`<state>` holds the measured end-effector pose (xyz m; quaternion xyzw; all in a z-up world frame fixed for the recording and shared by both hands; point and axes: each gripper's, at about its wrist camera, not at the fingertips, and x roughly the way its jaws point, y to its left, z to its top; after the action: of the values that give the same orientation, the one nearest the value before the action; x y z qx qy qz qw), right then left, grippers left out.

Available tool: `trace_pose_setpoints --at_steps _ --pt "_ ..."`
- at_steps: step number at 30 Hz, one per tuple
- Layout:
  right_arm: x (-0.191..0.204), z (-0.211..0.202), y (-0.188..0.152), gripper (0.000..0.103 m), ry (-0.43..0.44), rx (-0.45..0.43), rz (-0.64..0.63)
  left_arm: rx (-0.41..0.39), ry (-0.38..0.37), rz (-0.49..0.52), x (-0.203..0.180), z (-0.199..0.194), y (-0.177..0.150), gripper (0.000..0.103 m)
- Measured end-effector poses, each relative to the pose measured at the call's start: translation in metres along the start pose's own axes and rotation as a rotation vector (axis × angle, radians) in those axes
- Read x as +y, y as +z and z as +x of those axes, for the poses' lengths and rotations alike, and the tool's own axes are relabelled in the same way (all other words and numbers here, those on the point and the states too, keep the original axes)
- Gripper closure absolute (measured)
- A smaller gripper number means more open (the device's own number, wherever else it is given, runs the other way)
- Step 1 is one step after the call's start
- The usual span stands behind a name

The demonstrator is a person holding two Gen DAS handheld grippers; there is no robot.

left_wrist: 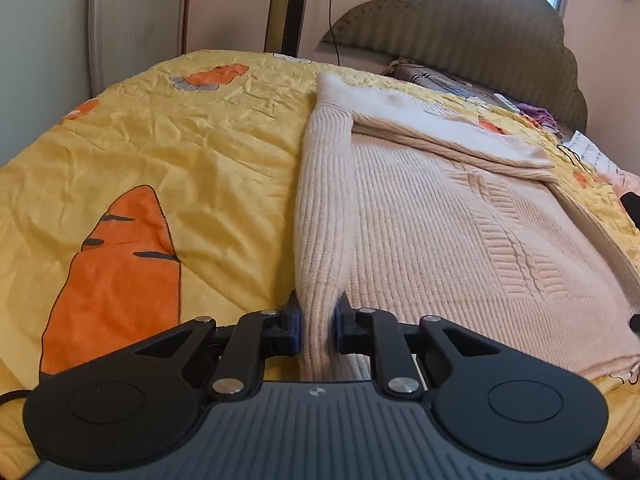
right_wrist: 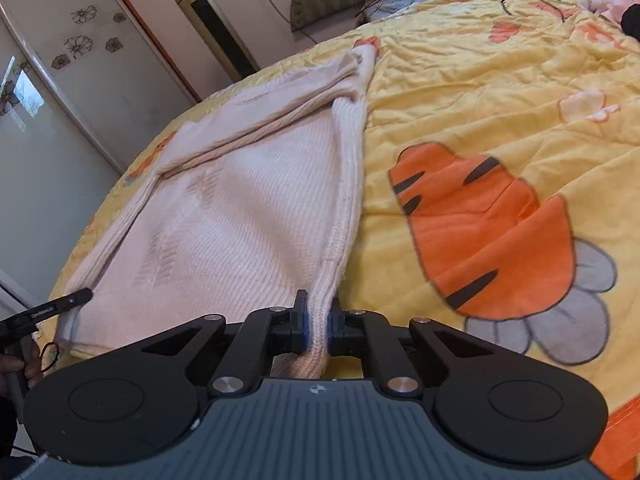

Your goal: Fold small clothes

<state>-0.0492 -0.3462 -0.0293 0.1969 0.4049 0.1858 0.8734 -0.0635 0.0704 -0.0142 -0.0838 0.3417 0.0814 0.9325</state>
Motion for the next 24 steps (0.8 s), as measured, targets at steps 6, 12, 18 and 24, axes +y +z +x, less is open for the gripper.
trace_pose_setpoints --at_steps 6,12,18,24 --pt "0.005 0.005 -0.008 0.051 0.080 0.015 0.038 0.009 -0.002 0.063 -0.010 0.001 -0.002 0.043" --pt "-0.001 0.009 -0.005 0.067 0.104 0.031 0.088 -0.013 -0.032 0.127 -0.022 0.001 -0.008 0.088" --pt "-0.007 0.007 -0.004 0.089 0.168 0.021 0.139 -0.023 -0.086 0.065 -0.009 -0.010 0.018 0.089" --pt "-0.009 -0.020 0.035 0.089 0.371 -0.136 0.226 -0.108 -0.245 -0.098 0.012 -0.020 0.067 0.089"
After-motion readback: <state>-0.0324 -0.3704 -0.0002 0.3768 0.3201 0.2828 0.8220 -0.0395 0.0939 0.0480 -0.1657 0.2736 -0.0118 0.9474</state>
